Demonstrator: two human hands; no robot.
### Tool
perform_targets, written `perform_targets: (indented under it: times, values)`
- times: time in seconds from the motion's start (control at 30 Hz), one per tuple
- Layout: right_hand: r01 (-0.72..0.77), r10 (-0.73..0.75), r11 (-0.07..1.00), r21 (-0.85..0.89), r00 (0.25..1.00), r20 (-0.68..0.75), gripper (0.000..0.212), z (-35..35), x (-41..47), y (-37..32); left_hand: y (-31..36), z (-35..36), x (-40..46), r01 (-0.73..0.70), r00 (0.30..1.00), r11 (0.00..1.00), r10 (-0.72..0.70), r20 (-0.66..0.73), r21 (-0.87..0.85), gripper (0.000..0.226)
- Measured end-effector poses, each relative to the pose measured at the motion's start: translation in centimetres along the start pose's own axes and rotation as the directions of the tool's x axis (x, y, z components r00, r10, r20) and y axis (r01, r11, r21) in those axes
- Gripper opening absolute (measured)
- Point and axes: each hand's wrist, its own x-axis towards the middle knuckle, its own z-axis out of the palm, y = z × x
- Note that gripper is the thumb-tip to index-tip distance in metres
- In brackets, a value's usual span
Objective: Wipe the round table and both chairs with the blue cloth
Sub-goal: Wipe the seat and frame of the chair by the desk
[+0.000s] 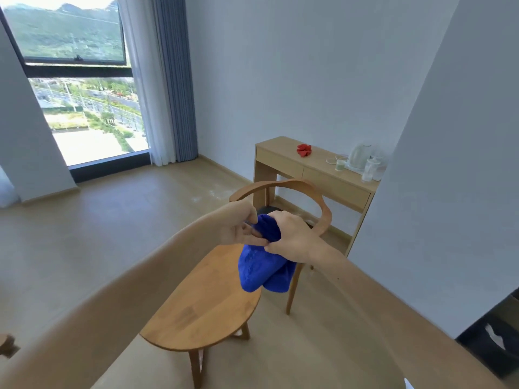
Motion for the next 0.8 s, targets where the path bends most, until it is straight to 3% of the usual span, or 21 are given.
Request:
perform_targets:
  times: [0.07,0.17,0.27,0.37,0.43,0.53,0.67,0.8]
  values:
    - [0.034,-0.033,0.998,0.044,0.999,-0.019,0.038,-0.1,0.3,0.9,-0.8,-0.3,0.3,-0.028,0.999,0.988,0.033,-0.032,0.152,0.043]
    - [0.057,-0.056,0.994,0.092,0.998,-0.016,0.039,-0.7,0.5,2.7,-2.2,-0.8,0.9,-0.183,0.965,0.874,0.246,-0.086,0.450,0.033]
    - [0.120,-0.122,0.987,0.109,0.992,0.012,0.039,-1.4,0.7,4.4,-4.1,-1.0,1.5,-0.282,0.947,0.735,0.316,0.056,0.617,0.039]
    - [0.145,-0.156,0.967,0.211,0.987,0.035,0.041,-2.0,1.3,5.9,-5.9,-0.1,3.0,-0.381,0.924,0.726,0.329,0.197,0.573,0.056]
    - [0.154,-0.176,0.941,0.302,0.983,0.047,0.040,-2.4,1.8,6.9,-6.5,0.8,4.4,-0.479,0.877,0.717,0.418,0.238,0.506,0.058]
    - [0.153,-0.173,0.884,0.441,0.985,0.005,0.039,-2.6,3.0,8.7,-6.5,1.7,6.8,-0.558,0.815,0.692,0.561,0.145,0.459,0.053]
    - [0.112,-0.104,0.874,0.472,0.994,-0.043,0.041,-2.6,5.5,11.7,-6.0,2.4,11.3,-0.561,0.809,0.729,0.583,0.074,0.393,0.056]
    - [-0.008,0.056,0.887,0.461,0.994,-0.092,0.072,-1.7,8.4,16.2,-4.7,2.9,17.4,-0.540,0.813,0.747,0.583,0.009,0.386,0.048]
